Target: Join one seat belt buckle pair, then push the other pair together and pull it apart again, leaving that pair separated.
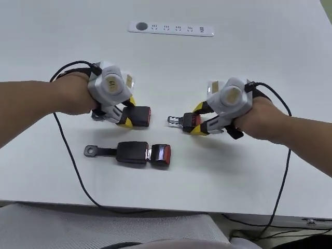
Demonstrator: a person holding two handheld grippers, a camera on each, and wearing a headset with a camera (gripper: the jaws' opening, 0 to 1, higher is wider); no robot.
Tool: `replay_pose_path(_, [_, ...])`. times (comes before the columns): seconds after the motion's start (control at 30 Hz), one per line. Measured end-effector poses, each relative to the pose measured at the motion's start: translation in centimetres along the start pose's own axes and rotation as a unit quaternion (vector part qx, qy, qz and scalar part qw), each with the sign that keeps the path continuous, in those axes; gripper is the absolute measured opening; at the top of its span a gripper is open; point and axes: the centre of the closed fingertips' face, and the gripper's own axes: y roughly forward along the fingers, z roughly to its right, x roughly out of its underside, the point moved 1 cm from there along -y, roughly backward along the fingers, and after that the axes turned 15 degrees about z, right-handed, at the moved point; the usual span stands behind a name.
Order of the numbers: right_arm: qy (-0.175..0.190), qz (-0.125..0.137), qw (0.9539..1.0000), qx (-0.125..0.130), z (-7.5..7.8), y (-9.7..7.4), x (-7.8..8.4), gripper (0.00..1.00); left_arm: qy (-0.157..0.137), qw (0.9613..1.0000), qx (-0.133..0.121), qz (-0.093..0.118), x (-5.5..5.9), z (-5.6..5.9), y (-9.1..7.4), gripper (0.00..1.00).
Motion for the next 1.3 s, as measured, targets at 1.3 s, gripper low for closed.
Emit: replay_pose_path(1.3, [0.074,0.013,0.9872,0.141,-0.5,-7.4,0.7,0.67,-0.104,0.9826,-0.152,0.025,-1.2,0.7,-5.1,0.63])
